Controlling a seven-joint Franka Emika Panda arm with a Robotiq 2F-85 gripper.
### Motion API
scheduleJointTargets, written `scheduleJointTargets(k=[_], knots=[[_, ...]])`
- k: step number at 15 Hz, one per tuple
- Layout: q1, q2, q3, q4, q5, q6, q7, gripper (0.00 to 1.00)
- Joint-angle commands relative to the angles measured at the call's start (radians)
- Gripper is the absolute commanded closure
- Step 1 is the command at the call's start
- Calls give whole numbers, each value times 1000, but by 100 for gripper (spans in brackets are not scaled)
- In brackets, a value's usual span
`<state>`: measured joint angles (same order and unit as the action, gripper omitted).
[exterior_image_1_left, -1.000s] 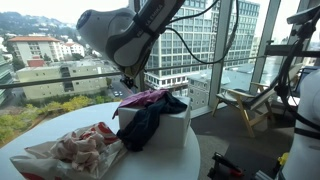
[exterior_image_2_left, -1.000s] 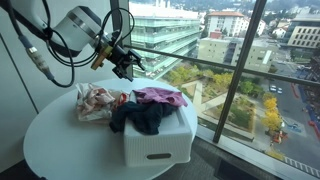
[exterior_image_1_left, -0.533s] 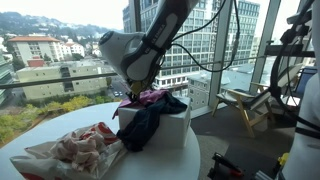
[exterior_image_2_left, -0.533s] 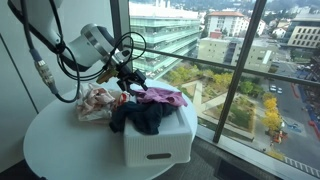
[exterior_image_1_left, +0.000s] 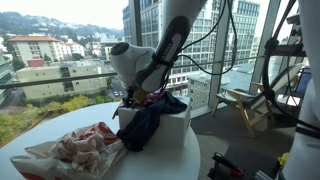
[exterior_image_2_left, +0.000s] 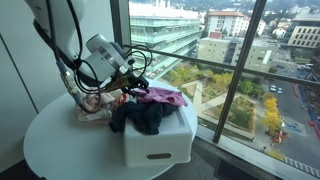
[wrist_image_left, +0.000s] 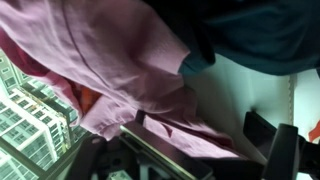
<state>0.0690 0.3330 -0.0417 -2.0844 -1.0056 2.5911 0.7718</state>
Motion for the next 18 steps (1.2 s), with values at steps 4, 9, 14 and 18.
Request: scheduleJointTargets(k=[4, 9, 14, 18], knots=[[24, 40, -48, 45, -209, 15, 235, 0], [14, 40, -44, 32, -245, 17, 312, 49], [-5, -4, -12, -5, -194, 1, 270, 87], [-7, -114, 0, -52, -160, -2, 254, 100]])
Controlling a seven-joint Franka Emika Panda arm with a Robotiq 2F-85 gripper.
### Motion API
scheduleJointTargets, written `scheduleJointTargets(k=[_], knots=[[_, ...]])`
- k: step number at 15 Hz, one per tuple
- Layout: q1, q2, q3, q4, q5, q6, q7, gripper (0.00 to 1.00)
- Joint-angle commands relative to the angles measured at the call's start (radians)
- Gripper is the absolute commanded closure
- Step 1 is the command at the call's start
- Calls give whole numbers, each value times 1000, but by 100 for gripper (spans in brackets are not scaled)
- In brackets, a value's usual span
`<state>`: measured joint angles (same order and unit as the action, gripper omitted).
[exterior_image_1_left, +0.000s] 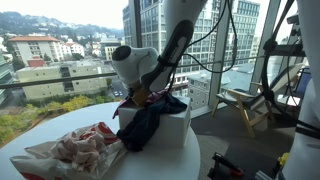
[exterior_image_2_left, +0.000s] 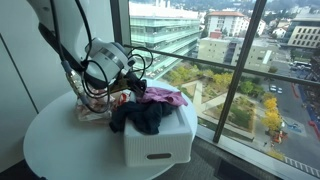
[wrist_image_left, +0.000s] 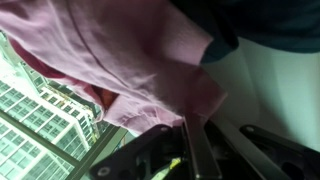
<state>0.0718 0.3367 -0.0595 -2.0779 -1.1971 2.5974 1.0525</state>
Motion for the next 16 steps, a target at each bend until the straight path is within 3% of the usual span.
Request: scheduleJointTargets(k=[1, 6, 10, 13, 16], knots=[[-8, -148, 19, -64, 37, -17, -27, 99], [-2, -328, 48, -64, 134, -132, -69, 98], [-6, -427, 78, -58, 274, -44, -161, 98], [23, -429, 77, -78, 501, 37, -293, 98], [12, -407, 114, -105, 683, -8, -395, 98]])
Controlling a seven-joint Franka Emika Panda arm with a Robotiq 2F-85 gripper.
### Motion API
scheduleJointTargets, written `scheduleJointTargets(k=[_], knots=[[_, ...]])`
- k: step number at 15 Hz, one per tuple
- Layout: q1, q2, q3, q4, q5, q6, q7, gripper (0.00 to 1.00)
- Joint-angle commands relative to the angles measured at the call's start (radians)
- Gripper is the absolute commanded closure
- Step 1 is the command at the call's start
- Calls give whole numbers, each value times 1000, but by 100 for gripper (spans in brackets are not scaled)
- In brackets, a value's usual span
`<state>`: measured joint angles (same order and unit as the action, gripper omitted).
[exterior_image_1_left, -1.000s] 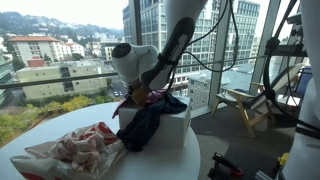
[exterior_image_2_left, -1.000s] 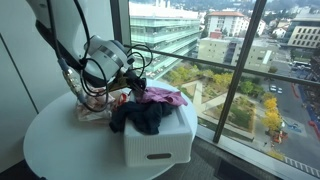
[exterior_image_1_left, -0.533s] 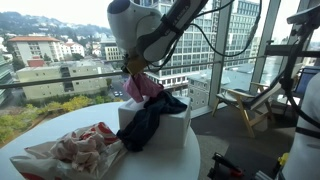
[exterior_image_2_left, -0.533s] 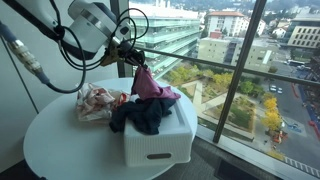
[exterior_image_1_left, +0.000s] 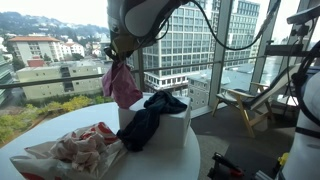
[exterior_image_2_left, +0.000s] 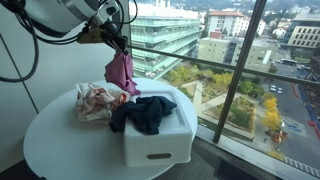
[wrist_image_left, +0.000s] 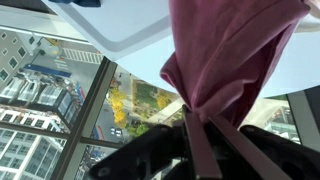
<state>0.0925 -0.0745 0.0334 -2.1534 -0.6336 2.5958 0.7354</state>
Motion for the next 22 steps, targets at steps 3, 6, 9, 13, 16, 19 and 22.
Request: scheduleJointTargets(k=[3, 6, 9, 13, 16, 19, 22], knots=[[-27, 40, 34, -39, 65, -78, -37, 98], [-32, 94, 22, -35, -43, -138, 18, 98], [-27, 156, 6, -36, -105, -124, 44, 98], [-9, 246, -21, -10, -227, -161, 120, 98], [-3, 285, -40, 11, -299, -193, 163, 93], [5, 291, -46, 26, -358, -230, 201, 60], [10, 279, -38, 42, -406, -281, 237, 37]])
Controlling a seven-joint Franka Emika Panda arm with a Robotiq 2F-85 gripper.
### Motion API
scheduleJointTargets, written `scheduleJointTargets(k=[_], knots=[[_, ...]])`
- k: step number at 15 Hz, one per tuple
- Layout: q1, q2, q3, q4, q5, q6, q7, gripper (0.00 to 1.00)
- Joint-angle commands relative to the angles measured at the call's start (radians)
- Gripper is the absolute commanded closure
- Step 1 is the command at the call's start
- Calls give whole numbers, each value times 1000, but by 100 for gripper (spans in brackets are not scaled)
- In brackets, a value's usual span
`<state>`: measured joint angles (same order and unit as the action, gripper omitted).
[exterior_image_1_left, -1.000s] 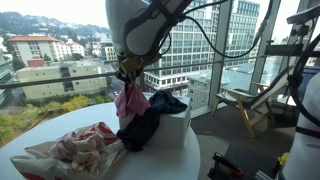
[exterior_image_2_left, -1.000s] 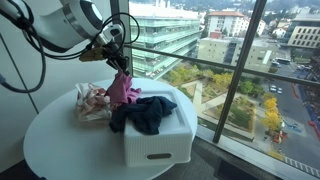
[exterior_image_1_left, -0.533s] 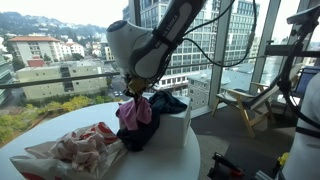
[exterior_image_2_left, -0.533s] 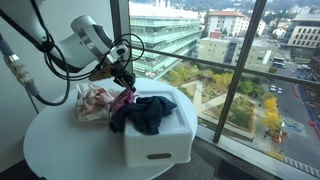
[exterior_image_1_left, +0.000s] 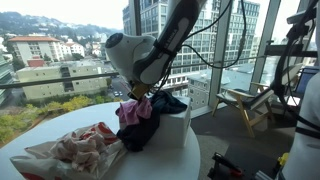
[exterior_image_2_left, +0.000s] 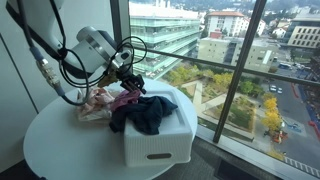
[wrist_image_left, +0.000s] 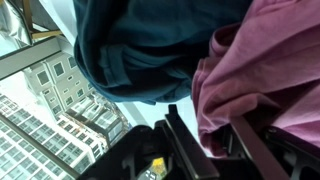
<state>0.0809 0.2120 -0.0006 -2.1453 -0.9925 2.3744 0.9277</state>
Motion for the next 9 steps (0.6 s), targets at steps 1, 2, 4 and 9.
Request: scheduleJointTargets(k=[1, 2, 4, 9], knots=[[21, -12, 2, 38, -42, -70, 44, 28], [23, -18, 5, 43, -43, -71, 50, 22], [33, -29, 8, 57, -77, -82, 66, 6], [71, -38, 29, 67, -348, -166, 117, 0]])
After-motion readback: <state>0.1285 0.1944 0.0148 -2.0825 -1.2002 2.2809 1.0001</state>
